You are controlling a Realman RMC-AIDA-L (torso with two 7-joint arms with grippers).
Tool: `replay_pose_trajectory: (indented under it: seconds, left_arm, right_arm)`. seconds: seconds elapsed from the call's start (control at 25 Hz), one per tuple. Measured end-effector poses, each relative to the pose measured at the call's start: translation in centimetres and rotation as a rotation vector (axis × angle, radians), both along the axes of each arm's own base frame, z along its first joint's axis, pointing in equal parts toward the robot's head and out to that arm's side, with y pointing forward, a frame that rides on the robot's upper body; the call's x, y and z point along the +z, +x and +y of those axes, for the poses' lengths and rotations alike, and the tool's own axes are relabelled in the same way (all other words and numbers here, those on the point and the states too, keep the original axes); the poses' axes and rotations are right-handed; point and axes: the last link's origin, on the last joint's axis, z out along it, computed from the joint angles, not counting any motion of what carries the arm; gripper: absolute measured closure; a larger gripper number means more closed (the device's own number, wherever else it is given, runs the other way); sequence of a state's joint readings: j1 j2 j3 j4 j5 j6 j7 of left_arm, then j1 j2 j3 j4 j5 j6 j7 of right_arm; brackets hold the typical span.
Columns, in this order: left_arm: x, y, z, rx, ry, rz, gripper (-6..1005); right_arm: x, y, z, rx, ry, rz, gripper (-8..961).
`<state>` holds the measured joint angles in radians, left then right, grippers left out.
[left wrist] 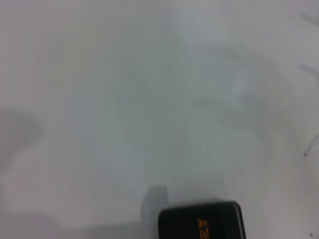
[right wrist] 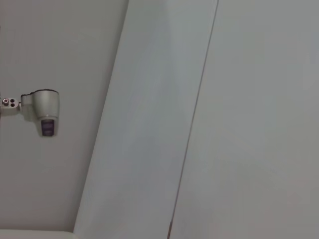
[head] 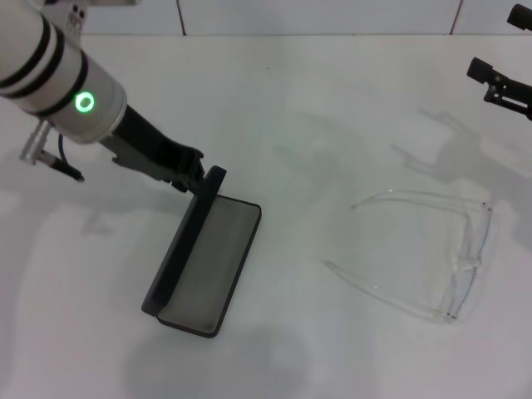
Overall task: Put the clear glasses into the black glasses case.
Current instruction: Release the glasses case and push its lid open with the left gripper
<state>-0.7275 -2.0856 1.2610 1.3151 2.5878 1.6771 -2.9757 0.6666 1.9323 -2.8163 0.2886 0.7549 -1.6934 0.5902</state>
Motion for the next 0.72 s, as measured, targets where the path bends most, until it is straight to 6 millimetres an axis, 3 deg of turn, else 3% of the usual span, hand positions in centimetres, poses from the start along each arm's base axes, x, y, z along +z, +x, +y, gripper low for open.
replay_pose_trajectory:
  seconds: [0.24, 0.44, 0.72]
  left_arm:
    - [0.8, 0.8, 1.0, -0.070, -0.007, -0.028, 830]
    - [1.5, 1.9, 1.0, -0.086, -0.027, -0.184, 859]
    - [3.7, 3.5, 1.1, -0.145, -0.043, -0.452, 779]
  right_arm:
    - [-0.1, 0.2, -0.2, -0.005, 0.001, 0.003, 112]
    - [-0.2, 0.4, -0.4, -0.012, 0.001, 0.005, 112]
    - [-0.4, 0.8, -0.3, -0.024, 0.029, -0.031, 112]
